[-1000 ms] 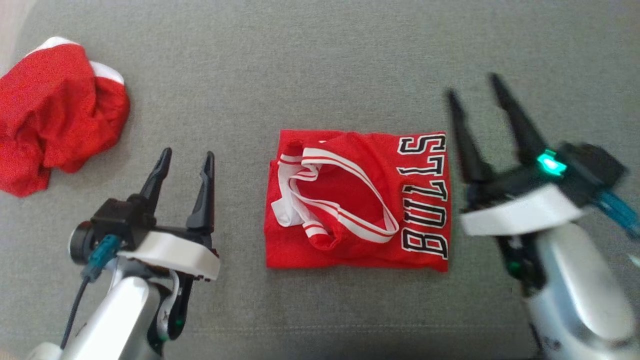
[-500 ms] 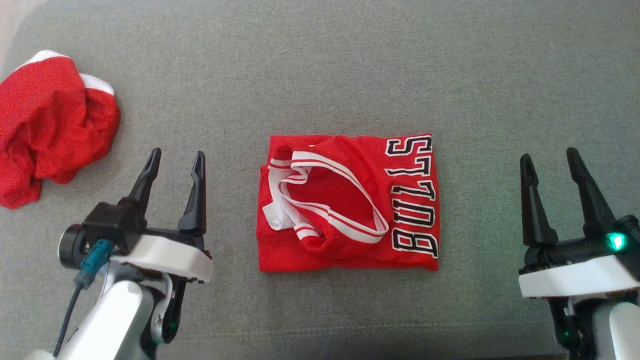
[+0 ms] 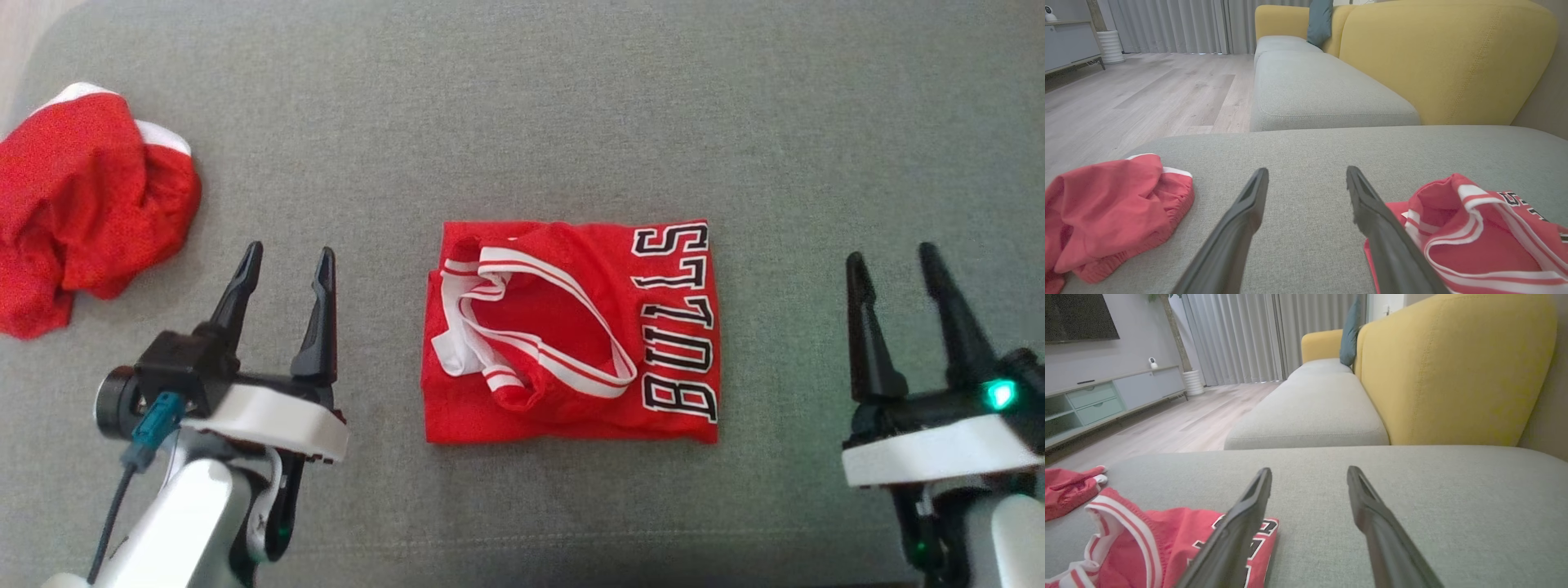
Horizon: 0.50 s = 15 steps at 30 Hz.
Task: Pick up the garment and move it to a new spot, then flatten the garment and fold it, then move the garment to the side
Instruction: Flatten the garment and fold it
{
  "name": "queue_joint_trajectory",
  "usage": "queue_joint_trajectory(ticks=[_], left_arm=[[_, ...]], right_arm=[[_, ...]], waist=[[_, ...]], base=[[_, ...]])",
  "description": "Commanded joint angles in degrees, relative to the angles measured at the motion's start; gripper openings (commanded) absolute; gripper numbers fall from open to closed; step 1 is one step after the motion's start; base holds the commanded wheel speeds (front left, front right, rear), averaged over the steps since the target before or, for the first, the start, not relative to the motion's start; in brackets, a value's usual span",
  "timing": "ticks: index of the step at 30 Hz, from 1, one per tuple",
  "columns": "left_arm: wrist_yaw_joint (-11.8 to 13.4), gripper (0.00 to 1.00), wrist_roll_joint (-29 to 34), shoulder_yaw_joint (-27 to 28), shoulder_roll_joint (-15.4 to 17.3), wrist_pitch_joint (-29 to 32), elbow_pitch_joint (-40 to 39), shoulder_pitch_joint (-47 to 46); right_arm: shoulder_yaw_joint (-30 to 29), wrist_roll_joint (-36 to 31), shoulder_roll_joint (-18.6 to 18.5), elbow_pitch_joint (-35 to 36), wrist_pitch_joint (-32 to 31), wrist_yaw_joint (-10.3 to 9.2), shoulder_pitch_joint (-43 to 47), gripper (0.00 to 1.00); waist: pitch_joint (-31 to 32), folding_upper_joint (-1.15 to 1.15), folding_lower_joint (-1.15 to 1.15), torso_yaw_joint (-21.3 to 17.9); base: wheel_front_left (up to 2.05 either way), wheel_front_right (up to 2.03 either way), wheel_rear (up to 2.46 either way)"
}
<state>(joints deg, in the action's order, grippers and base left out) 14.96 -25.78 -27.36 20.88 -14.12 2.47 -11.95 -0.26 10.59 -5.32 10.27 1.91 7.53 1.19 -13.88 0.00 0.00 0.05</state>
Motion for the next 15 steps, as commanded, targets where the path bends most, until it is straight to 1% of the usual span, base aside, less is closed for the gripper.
queue_joint_trajectory(ticks=[1, 4, 11, 12, 15], left_arm=[[0.37, 1.00, 0.56, 1.91, 1.68, 0.05, -1.60, -1.51], [0.25, 1.00, 0.56, 1.62, 1.63, 0.08, -1.45, -1.72], [-0.02, 1.00, 0.68, 0.88, 1.23, 0.04, -1.41, -2.42], [-0.02, 1.00, 0.68, 0.88, 1.23, 0.04, -1.41, -2.42], [-0.10, 1.00, 0.76, 0.74, 1.10, -0.05, -1.43, -2.66]], right_arm=[[2.09, 0.65, -0.26, 1.12, -0.90, -0.04, 0.03, 0.00], [4.70, 1.49, -0.40, -0.91, -2.08, -0.04, 0.20, 0.00], [14.20, 4.54, 0.04, -8.25, -4.42, -0.04, -0.02, 0.00], [14.20, 4.54, 0.04, -8.25, -4.42, -0.04, -0.02, 0.00], [17.34, 5.92, 0.51, -11.18, -4.61, -0.04, -1.05, 0.00]], waist=[[0.08, 0.00, 0.00, 0.06], [0.11, 0.00, 0.00, 0.34], [-0.45, 0.00, 0.00, 1.61], [-0.45, 0.00, 0.00, 1.61], [-0.96, 0.00, 0.00, 2.08]], base=[[0.00, 0.00, 0.00], [0.00, 0.00, 0.00], [0.00, 0.00, 0.00], [0.00, 0.00, 0.00], [0.00, 0.00, 0.00]])
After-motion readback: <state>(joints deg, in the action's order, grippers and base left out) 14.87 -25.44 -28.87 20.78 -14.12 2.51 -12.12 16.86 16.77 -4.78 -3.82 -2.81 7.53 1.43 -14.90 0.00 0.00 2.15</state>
